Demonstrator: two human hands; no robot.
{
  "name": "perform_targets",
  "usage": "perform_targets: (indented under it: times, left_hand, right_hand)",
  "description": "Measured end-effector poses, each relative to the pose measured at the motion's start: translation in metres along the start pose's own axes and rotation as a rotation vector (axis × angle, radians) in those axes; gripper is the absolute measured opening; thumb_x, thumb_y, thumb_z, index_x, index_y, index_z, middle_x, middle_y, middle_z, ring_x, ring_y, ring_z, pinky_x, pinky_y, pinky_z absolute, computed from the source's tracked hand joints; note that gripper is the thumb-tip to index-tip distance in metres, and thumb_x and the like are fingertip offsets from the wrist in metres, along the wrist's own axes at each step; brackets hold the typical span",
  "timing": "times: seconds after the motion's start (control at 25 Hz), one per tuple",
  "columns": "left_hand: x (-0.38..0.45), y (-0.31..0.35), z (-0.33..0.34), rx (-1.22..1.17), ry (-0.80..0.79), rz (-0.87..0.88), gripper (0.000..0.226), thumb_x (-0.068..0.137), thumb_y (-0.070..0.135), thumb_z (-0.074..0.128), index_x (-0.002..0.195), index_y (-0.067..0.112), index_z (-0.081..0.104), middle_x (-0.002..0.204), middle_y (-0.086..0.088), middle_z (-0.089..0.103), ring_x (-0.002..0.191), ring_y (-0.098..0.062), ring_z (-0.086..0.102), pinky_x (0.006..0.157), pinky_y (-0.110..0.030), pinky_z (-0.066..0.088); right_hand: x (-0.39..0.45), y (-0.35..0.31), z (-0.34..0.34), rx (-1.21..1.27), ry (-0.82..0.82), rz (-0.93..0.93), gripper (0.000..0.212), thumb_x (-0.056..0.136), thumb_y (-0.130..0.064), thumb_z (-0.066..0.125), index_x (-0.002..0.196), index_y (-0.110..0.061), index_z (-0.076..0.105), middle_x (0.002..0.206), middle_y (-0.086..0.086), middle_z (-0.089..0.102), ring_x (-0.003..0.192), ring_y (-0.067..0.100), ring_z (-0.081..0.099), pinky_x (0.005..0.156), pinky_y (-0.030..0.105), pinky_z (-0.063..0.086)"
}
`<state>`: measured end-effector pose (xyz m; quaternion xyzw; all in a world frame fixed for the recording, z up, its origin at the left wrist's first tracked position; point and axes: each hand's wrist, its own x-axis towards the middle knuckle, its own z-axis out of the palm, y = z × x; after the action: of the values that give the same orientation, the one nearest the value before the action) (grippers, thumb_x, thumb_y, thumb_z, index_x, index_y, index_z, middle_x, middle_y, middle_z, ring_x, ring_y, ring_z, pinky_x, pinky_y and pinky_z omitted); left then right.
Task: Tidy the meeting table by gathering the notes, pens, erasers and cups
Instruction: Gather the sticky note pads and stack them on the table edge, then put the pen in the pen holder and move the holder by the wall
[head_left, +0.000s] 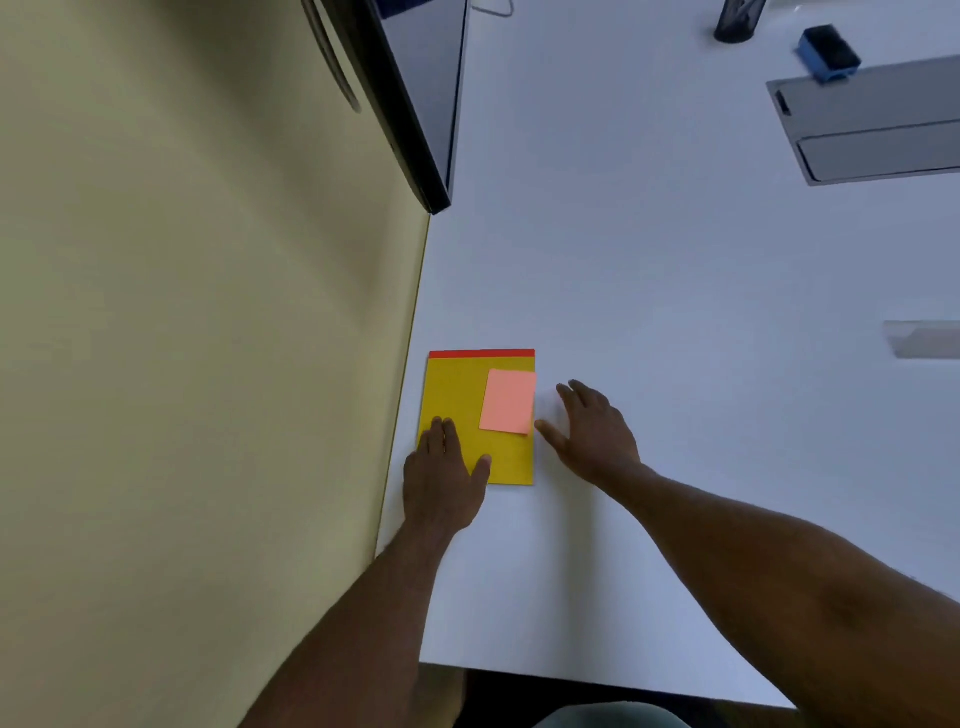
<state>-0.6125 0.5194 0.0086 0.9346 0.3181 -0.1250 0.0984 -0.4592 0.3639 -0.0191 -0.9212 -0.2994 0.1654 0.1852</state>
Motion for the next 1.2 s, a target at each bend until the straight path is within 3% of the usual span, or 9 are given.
perform_targets:
  times: [0.24,0.44,0.76,0.92,1.2]
  left_hand:
    - [-0.013,0.048,-0.024,0.013,0.048,0.148,0.093,0.085,0.069,0.004,0.154,0.008,0.011,0.163,-0.01,0.008,0.15,-0.027,0.011,0.12,-0.042,0.017]
    - [-0.03,0.081,-0.042,0.008,0.121,0.323,0.081,0.096,0.061,0.024,0.153,0.006,0.015,0.162,-0.012,0.012,0.15,-0.028,0.013,0.12,-0.043,0.016]
    - [-0.124,0.154,-0.056,-0.004,0.154,0.623,0.079,0.096,0.062,0.019,0.154,0.009,0.012,0.163,-0.009,0.008,0.15,-0.025,0.008,0.121,-0.046,0.011]
    - [-0.208,0.242,-0.068,0.026,0.178,0.899,0.079,0.096,0.062,0.018,0.153,0.008,0.014,0.163,-0.01,0.011,0.15,-0.026,0.011,0.12,-0.047,0.014]
    - [-0.345,0.386,-0.076,-0.071,0.248,1.197,0.077,0.096,0.062,0.016,0.152,0.009,0.022,0.161,-0.009,0.018,0.148,-0.026,0.016,0.12,-0.047,0.013]
  right_hand:
    - [-0.053,0.023,-0.036,-0.083,0.049,0.037,0.085,0.087,-0.074,0.02,0.153,-0.02,0.016,0.162,0.002,0.013,0.149,0.02,0.01,0.119,0.039,0.015]
    - [-0.11,0.035,-0.073,-0.115,0.17,0.173,0.082,0.09,-0.072,0.016,0.153,-0.02,0.017,0.163,0.003,0.007,0.15,0.02,0.002,0.121,0.04,0.006]
    - [-0.245,0.048,-0.128,-0.078,0.417,0.358,0.082,0.089,-0.073,0.016,0.153,-0.022,0.014,0.163,0.001,0.007,0.15,0.018,0.002,0.122,0.04,0.005]
    - [-0.357,0.08,-0.167,-0.118,0.587,0.533,0.082,0.09,-0.071,0.016,0.153,-0.019,0.017,0.162,0.004,0.01,0.15,0.02,0.005,0.121,0.041,0.007]
    - [-0.515,0.146,-0.237,-0.187,0.768,0.695,0.074,0.094,-0.066,0.021,0.149,-0.017,0.028,0.159,0.005,0.023,0.148,0.022,0.014,0.12,0.041,0.011]
